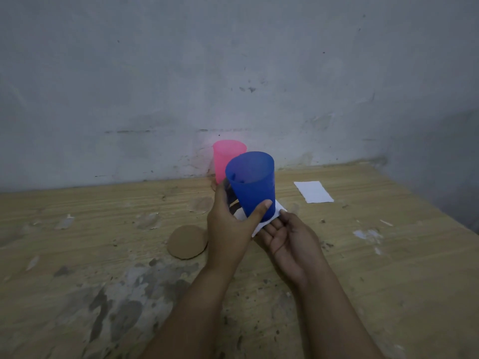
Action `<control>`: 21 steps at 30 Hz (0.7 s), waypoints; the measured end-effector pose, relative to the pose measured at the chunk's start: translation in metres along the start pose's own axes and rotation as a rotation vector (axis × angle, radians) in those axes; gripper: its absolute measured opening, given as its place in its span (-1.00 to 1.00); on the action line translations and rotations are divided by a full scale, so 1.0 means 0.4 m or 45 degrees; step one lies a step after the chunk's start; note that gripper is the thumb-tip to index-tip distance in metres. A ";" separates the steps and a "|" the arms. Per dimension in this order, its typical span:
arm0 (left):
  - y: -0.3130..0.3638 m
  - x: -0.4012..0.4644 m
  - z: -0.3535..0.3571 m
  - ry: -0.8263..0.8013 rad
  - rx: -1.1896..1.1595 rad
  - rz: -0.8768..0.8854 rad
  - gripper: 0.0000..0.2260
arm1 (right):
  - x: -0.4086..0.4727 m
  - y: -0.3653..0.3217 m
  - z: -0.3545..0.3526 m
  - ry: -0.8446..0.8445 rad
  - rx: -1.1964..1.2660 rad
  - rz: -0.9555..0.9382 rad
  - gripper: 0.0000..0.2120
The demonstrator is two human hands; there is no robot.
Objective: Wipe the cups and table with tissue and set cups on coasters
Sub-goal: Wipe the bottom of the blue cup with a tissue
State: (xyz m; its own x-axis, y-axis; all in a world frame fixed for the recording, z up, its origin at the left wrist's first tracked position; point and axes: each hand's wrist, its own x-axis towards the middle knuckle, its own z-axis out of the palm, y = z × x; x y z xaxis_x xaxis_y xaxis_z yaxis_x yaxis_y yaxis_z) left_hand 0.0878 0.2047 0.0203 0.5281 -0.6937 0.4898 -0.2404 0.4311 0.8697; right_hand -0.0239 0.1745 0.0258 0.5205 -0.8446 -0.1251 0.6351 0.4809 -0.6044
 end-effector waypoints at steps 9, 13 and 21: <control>0.001 0.088 -0.114 0.038 0.066 -0.184 -0.34 | 0.017 -0.008 -0.005 0.222 -0.053 -0.139 -0.79; -0.009 0.149 -0.205 -0.118 0.308 -0.258 -0.36 | 0.021 -0.002 -0.014 0.176 -0.196 -0.165 -0.77; -0.054 0.189 -0.331 -0.099 0.437 -0.366 -0.33 | 0.034 -0.002 -0.034 0.270 -0.275 -0.222 -0.84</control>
State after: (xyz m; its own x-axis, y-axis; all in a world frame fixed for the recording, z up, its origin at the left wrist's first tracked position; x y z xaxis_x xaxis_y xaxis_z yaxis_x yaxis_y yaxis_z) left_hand 0.2405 0.2192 0.0303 0.5532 -0.8042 0.2172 -0.3557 0.0077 0.9346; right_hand -0.0251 0.1594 0.0138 0.2705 -0.9507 -0.1518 0.5566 0.2831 -0.7810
